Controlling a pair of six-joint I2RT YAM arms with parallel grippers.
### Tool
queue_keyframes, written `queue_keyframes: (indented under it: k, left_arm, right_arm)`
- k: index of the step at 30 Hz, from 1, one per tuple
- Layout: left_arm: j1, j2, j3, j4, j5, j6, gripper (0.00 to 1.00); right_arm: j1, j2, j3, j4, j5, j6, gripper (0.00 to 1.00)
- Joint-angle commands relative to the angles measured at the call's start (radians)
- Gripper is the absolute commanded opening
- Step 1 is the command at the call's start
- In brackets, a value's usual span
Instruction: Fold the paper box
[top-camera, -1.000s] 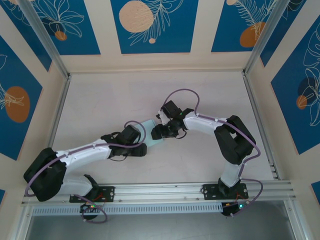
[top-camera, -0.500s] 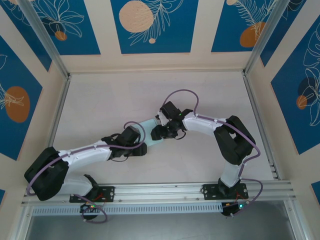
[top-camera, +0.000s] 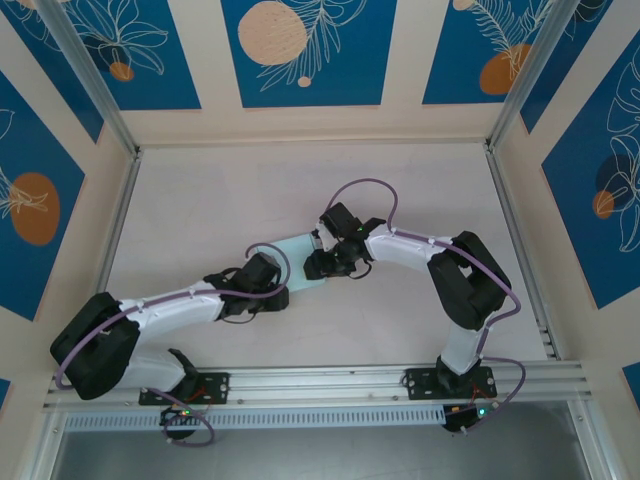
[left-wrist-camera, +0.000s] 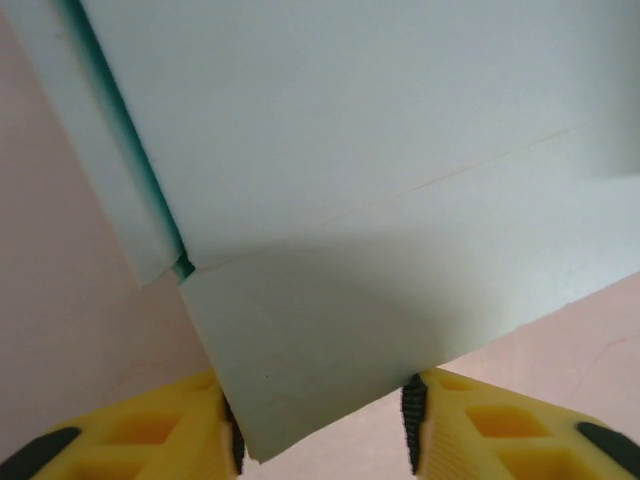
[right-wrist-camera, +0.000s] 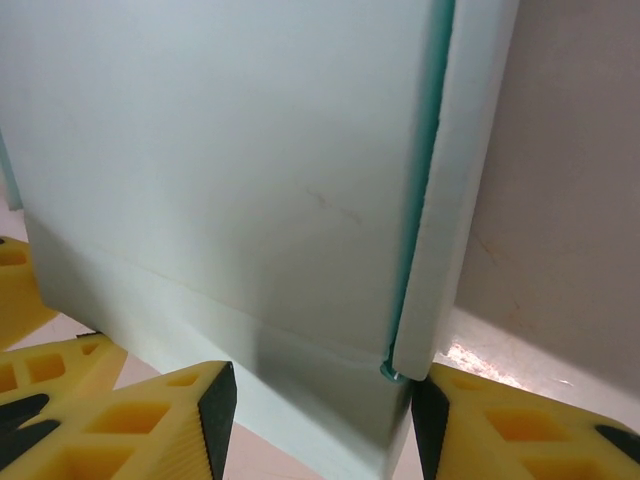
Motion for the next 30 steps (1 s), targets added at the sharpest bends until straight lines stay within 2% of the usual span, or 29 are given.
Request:
queue_keyframes:
  k: [1,5,19,24,30]
  left_arm:
    - [0.011,-0.022,0.027,-0.042,-0.067,0.023,0.50]
    - [0.012,-0.034,0.064,-0.101,-0.095,0.064,0.54]
    - [0.019,0.005,0.072,-0.074,-0.085,0.088,0.53]
    - [0.019,0.017,0.077,-0.061,-0.063,0.086,0.52]
    - [0.019,0.009,0.075,-0.059,-0.056,0.085,0.52]
  right_arm:
    - [0.012,0.011,0.004,-0.016,-0.027,0.016,0.52]
    - [0.012,0.006,0.012,-0.039,-0.012,0.010,0.54]
    - [0.021,-0.015,0.014,-0.046,-0.024,0.033,0.53]
    - [0.020,0.002,0.010,0.000,-0.081,0.055,0.43]
    - [0.020,0.005,0.009,0.010,-0.066,0.067,0.36]
